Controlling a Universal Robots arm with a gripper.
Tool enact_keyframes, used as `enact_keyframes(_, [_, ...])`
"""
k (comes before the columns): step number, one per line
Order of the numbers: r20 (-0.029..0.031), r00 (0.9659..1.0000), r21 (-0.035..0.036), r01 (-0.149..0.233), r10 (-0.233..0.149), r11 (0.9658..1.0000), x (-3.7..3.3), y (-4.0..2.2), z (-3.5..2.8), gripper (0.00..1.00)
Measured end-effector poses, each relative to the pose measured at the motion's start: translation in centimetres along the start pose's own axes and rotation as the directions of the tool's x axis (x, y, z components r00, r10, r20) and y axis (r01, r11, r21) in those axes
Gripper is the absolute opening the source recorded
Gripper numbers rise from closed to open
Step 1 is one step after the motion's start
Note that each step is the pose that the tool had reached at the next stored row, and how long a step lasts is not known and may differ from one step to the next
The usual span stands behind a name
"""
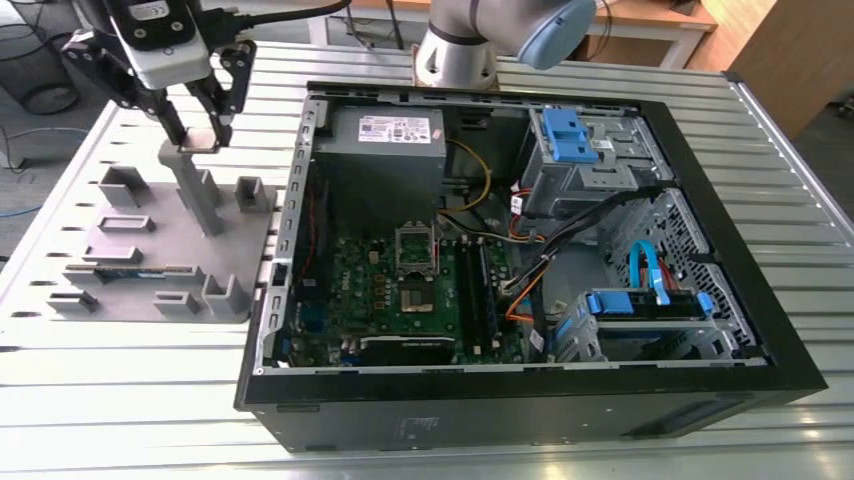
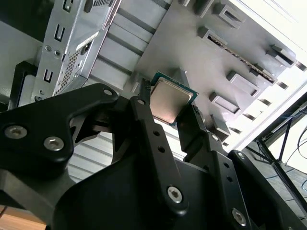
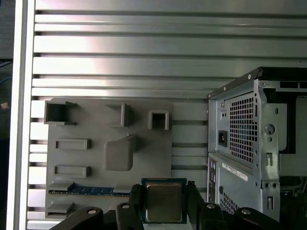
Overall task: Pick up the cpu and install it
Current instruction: 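Pick up the cpu and move it towards the insertion slot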
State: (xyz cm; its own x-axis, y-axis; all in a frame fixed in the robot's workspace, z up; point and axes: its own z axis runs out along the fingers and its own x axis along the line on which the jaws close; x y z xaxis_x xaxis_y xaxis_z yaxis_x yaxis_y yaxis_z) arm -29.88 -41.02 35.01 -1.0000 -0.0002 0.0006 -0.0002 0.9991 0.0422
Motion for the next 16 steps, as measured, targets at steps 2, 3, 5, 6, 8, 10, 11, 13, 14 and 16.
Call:
enact_keyframes(2, [0.0001, 1.0, 0.0, 0.0, 0.0, 1.0, -0.38, 0.0, 0.0, 0.47])
enact_keyframes(3, [0.0001, 1.0, -0.0001, 0.0, 0.0, 1.0, -0.57, 0.0, 0.01, 0.47])
enact_keyframes(5, [0.0001, 1.0, -0.0001, 0.0, 0.0, 1.0, -1.13, 0.0, 0.0, 0.47])
enact_keyframes(6, [0.0, 1.0, 0.0, 0.0, 0.0, 1.0, -1.31, 0.0, 0.0, 0.47])
enact_keyframes(8, [0.0, 1.0, 0.0, 0.0, 0.0, 1.0, -1.86, 0.0, 0.0, 0.47])
enact_keyframes(10, [0.0, 1.0, 0.0, 0.0, 0.0, 1.0, -2.23, 0.0, 0.0, 0.47])
enact_keyframes(11, [0.0, 1.0, 0.0, 0.0, 0.0, 1.0, -2.43, 0.0, 0.0, 0.47])
enact_keyframes(13, [0.0001, 1.0, -0.0001, 0.0, 0.0, 1.0, -2.8, 0.0, 0.0, 0.47])
enact_keyframes(14, [0.0001, 1.0, -0.0001, 0.0, 0.0, 1.0, -2.98, 0.0, 0.01, 0.47])
enact_keyframes(16, [0.0, 1.0, 0.0, 0.0, 0.0, 1.0, -3.32, 0.0, 0.0, 0.47])
